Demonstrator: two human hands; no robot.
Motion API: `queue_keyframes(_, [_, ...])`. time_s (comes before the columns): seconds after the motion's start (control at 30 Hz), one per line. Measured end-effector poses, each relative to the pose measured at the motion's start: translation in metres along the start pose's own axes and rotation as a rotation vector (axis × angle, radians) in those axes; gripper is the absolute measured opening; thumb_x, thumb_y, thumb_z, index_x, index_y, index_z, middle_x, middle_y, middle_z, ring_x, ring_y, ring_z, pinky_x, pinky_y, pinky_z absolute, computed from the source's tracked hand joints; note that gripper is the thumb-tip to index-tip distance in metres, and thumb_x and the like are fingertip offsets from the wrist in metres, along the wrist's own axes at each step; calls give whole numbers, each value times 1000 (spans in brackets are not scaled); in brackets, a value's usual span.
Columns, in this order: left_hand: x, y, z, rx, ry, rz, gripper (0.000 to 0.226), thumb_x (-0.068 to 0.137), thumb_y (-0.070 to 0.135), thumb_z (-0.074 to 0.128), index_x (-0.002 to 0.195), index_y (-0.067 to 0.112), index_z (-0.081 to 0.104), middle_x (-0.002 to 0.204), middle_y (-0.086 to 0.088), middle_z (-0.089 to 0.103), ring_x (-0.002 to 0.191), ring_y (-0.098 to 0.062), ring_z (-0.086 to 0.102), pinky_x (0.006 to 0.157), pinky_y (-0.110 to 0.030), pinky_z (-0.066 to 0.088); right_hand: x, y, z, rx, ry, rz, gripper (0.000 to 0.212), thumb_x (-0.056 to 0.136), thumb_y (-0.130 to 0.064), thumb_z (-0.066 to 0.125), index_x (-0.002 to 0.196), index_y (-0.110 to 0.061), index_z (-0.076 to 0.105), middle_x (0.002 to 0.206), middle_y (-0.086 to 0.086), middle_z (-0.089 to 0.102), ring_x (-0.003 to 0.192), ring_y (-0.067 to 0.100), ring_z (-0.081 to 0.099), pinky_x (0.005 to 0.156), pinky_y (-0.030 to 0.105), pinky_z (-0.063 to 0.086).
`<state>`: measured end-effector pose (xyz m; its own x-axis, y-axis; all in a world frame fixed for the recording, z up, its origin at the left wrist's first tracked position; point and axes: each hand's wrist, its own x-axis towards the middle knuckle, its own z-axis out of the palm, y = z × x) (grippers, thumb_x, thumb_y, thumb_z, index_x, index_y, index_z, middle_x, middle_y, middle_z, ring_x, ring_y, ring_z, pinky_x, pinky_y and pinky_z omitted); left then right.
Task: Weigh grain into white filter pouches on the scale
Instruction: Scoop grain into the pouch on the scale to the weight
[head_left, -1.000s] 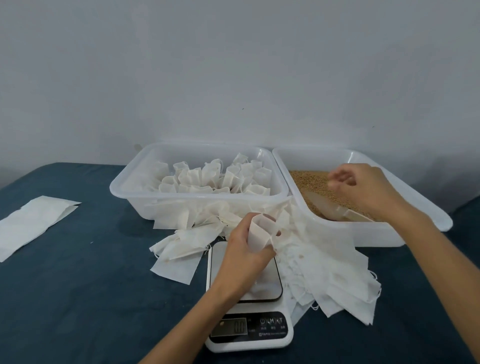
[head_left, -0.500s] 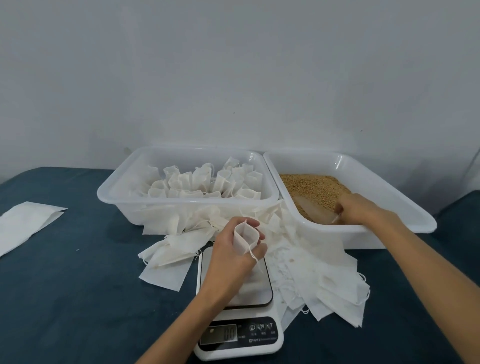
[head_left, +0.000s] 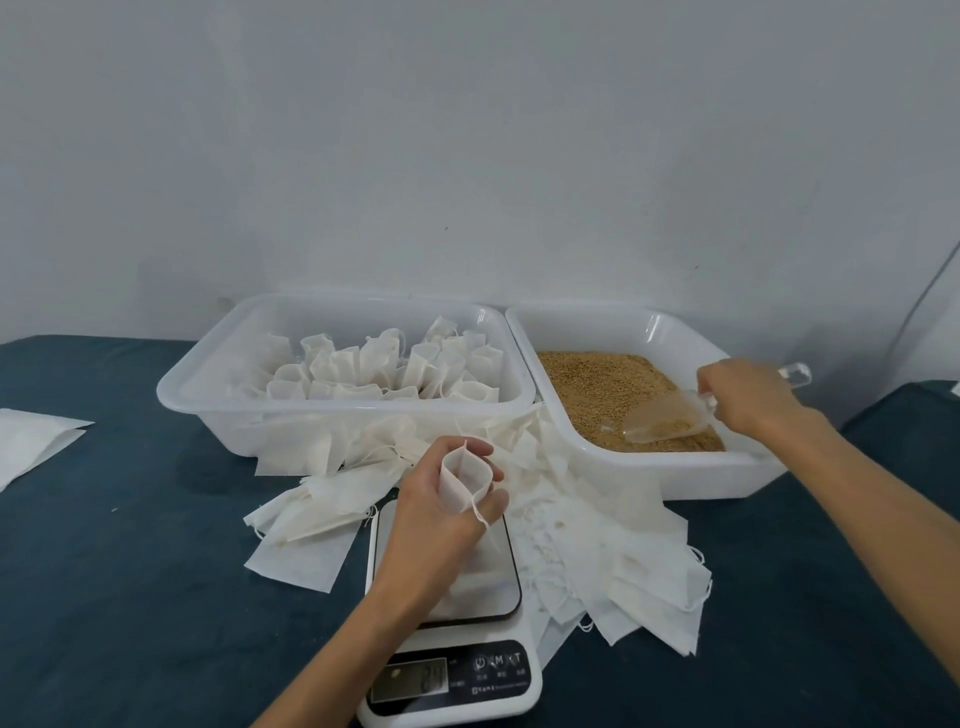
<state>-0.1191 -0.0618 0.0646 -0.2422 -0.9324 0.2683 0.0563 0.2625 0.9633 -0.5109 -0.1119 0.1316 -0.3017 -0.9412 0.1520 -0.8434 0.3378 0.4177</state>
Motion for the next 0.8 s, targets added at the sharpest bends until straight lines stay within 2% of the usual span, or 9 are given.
queue_keyframes(0.13, [0, 0, 0, 7, 5, -4, 30, 74, 22, 75, 98, 39, 66, 94, 5, 75, 92, -16, 72, 84, -29, 56, -6, -13, 4, 109, -59, -119, 30, 89, -7, 63, 108, -30, 66, 111, -3, 67, 99, 18, 62, 73, 26, 45])
queue_keyframes(0.23, [0, 0, 0, 18, 6, -11, 30, 74, 23, 75, 97, 40, 66, 94, 6, 75, 93, -16, 71, 85, -30, 55, -5, -23, 8, 217, -67, -235, 34, 88, -2, 62, 111, -26, 71, 116, -4, 69, 108, 18, 62, 84, 28, 48])
queue_keyframes(0.4, [1, -1, 0, 20, 10, -17, 31, 73, 22, 75, 97, 40, 66, 94, 5, 75, 93, -16, 72, 87, -33, 56, -2, -32, 8, 454, -105, -318, 34, 83, 0, 71, 110, -20, 75, 108, -10, 64, 102, 8, 55, 71, 9, 33])
queue_keyframes(0.5, [1, -1, -1, 20, 9, -18, 32, 72, 21, 74, 97, 39, 66, 94, 5, 74, 93, -16, 72, 88, -35, 57, -2, -29, 8, 621, -135, -286, 26, 84, -5, 77, 105, -19, 75, 108, -8, 67, 104, 12, 60, 81, 18, 42])
queue_keyframes(0.6, [0, 0, -1, 18, 5, -19, 31, 72, 21, 74, 96, 40, 66, 94, 5, 75, 93, -17, 72, 89, -36, 56, -6, -22, 7, 757, -131, -253, 20, 81, -9, 82, 97, -19, 74, 99, -5, 71, 100, 14, 63, 80, 19, 44])
queue_keyframes(0.73, [0, 1, 0, 23, -10, -11, 30, 73, 21, 74, 96, 39, 66, 94, 5, 75, 93, -16, 72, 87, -31, 55, -13, -20, 5, 870, -110, -222, 20, 82, -7, 81, 95, -20, 74, 100, -3, 71, 100, 13, 63, 77, 14, 40])
queue_keyframes(0.8, [-1, 1, 0, 15, -12, -12, 30, 73, 21, 74, 97, 39, 67, 94, 5, 75, 91, -16, 72, 84, -27, 53, -16, -22, 0, 910, -105, -222, 22, 82, -8, 80, 95, -24, 73, 102, -6, 71, 100, 11, 62, 81, 17, 40])
